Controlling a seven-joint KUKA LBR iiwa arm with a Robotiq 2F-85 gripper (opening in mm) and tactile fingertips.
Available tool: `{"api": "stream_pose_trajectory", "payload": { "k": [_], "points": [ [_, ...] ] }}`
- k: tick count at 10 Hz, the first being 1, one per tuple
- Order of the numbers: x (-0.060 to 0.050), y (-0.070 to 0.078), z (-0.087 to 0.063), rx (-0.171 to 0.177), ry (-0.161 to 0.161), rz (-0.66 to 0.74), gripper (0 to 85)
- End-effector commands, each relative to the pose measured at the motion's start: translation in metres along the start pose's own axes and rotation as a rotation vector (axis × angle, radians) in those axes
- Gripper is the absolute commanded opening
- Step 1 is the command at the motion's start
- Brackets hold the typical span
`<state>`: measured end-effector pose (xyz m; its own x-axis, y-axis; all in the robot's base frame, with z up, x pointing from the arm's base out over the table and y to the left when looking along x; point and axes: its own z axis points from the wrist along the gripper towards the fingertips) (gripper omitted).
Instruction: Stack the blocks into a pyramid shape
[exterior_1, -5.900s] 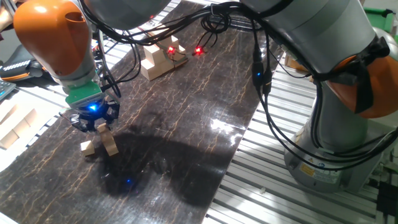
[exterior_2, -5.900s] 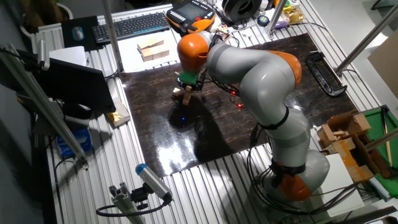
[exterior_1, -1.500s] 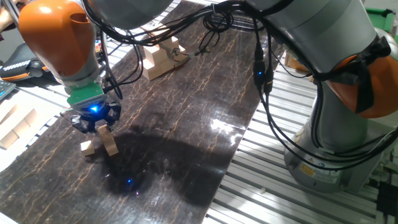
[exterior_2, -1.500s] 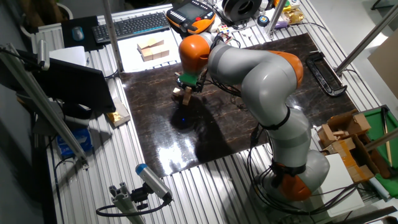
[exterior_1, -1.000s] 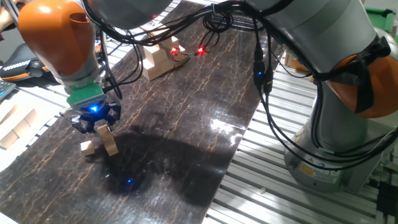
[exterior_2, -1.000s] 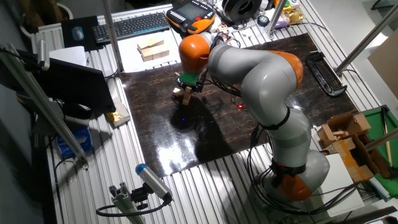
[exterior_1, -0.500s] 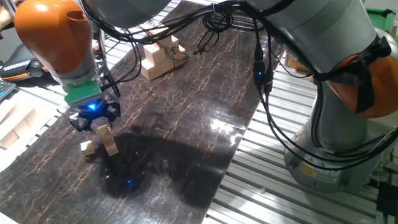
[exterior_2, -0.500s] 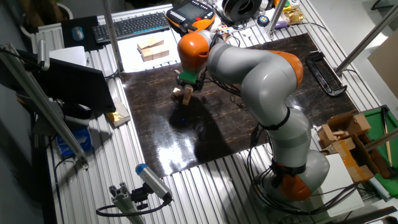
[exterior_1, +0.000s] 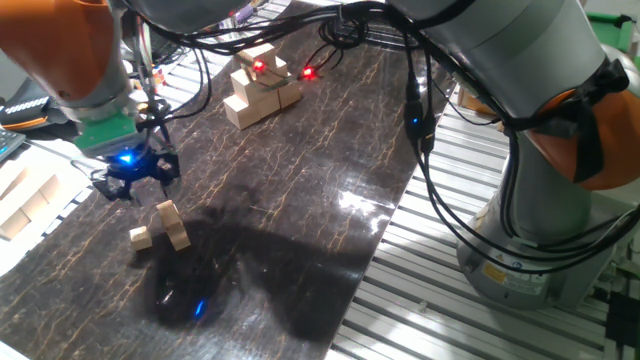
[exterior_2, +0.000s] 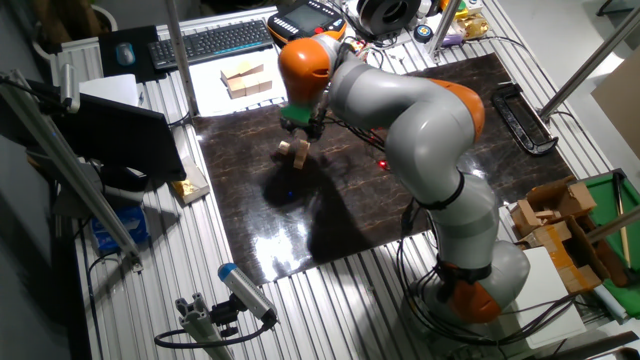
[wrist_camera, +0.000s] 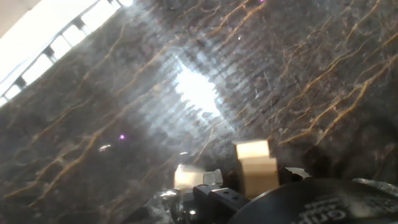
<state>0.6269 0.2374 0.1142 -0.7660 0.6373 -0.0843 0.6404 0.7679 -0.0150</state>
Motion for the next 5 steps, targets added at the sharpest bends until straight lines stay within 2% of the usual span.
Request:
{"api": "stream_pose_trajectory", "payload": {
  "k": [1,4,5],
  "points": [
    [0.003,0.004,-0.002,0.001,0.001,0.01,53.3],
    [0.01,0.014,-0.002,0.009,-0.002,0.036,52.7],
    [0.012,0.015,-0.004,0.009,0.003,0.098,51.3]
  ]
}}
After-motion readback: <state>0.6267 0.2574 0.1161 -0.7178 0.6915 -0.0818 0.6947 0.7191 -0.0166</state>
